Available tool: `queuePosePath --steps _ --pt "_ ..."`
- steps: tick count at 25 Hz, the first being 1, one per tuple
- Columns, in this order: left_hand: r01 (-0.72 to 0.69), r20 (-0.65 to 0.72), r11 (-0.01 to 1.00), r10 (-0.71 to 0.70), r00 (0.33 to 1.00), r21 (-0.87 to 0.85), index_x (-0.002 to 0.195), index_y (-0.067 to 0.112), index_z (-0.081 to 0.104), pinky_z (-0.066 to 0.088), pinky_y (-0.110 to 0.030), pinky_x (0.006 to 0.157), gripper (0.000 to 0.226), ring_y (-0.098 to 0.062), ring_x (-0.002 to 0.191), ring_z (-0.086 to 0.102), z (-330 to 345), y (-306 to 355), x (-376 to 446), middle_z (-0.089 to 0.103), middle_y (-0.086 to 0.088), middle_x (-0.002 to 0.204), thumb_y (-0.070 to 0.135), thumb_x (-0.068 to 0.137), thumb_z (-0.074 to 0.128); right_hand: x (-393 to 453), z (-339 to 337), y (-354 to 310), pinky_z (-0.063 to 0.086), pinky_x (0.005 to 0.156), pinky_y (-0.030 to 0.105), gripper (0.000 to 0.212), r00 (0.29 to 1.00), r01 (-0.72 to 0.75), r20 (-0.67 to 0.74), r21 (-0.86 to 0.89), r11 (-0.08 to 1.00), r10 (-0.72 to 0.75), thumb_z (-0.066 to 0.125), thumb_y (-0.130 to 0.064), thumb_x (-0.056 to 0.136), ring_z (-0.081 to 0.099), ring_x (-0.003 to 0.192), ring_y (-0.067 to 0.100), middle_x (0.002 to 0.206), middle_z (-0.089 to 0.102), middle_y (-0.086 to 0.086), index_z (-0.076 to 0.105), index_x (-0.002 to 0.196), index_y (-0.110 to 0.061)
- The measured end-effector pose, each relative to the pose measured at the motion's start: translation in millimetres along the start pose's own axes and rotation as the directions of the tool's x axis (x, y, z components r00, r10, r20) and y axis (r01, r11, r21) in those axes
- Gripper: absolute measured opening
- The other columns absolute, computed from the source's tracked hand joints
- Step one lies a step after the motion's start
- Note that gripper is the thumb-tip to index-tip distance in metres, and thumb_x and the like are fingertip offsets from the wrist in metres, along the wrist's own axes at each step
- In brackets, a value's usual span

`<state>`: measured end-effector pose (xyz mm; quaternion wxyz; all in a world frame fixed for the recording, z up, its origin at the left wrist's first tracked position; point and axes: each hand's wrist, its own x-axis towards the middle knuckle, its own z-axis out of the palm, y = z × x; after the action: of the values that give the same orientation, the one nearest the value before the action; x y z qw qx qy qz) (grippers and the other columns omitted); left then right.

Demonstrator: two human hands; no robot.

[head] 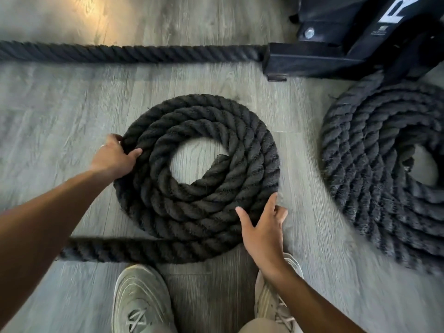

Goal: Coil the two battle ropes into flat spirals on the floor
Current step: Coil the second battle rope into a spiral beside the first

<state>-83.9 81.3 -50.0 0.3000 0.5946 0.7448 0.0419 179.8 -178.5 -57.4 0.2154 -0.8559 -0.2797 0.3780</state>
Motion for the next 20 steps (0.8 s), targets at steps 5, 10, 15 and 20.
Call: queuePosePath --steps 5,10,15,20 --pt "0.081 -0.053 0.997 -0.080 0.995 0.019 0.128 0.004 0.039 0.049 -0.052 0.092 0.067 -0.043 0.110 0.059 0.3 -22.8 -31.0 0.061 -0.025 0.120 0.052 0.088 0.065 48.0 -33.4 -8.2 0.035 0.111 0.041 0.102 0.987 0.108 0.125 -0.049 0.993 -0.101 0.061 -0.065 0.088 0.035 0.143 0.032 0.162 0.015 0.008 -0.009 0.158 -0.039" --pt "0.186 0.030 0.976 -0.184 0.983 -0.117 0.117 0.002 0.042 0.055 -0.054 0.085 0.063 -0.042 0.093 0.067 19.5 -54.9 -84.0 0.065 -0.025 0.106 0.044 0.083 0.076 111.9 -67.0 -52.0 0.039 0.109 0.038 0.087 0.993 0.104 0.056 0.038 0.994 -0.106 0.074 -0.052 0.086 0.040 0.137 0.028 0.149 0.034 0.007 0.025 0.157 -0.040" --pt "0.211 0.115 0.967 -0.195 0.974 -0.145 0.100 0.006 0.058 0.058 -0.044 0.071 0.057 -0.028 0.079 0.064 -5.4 -49.4 -57.5 0.066 -0.012 0.090 0.050 0.072 0.082 56.8 -16.2 -33.2 0.036 0.109 0.058 0.068 0.989 0.089 -0.113 -0.051 0.995 -0.095 0.038 -0.053 0.103 0.025 0.142 0.038 0.153 0.024 0.012 0.004 0.160 -0.039" --pt "0.015 0.039 0.988 -0.009 0.999 -0.157 0.137 0.032 0.045 0.054 -0.044 0.088 0.065 -0.028 0.095 0.064 -19.3 -22.2 12.2 0.064 -0.006 0.111 0.048 0.081 0.074 0.3 0.1 3.3 0.044 0.101 0.048 0.075 0.986 0.102 -0.119 -0.091 0.991 -0.113 0.033 -0.053 0.103 0.044 0.136 0.037 0.158 0.031 0.013 -0.007 0.161 -0.027"
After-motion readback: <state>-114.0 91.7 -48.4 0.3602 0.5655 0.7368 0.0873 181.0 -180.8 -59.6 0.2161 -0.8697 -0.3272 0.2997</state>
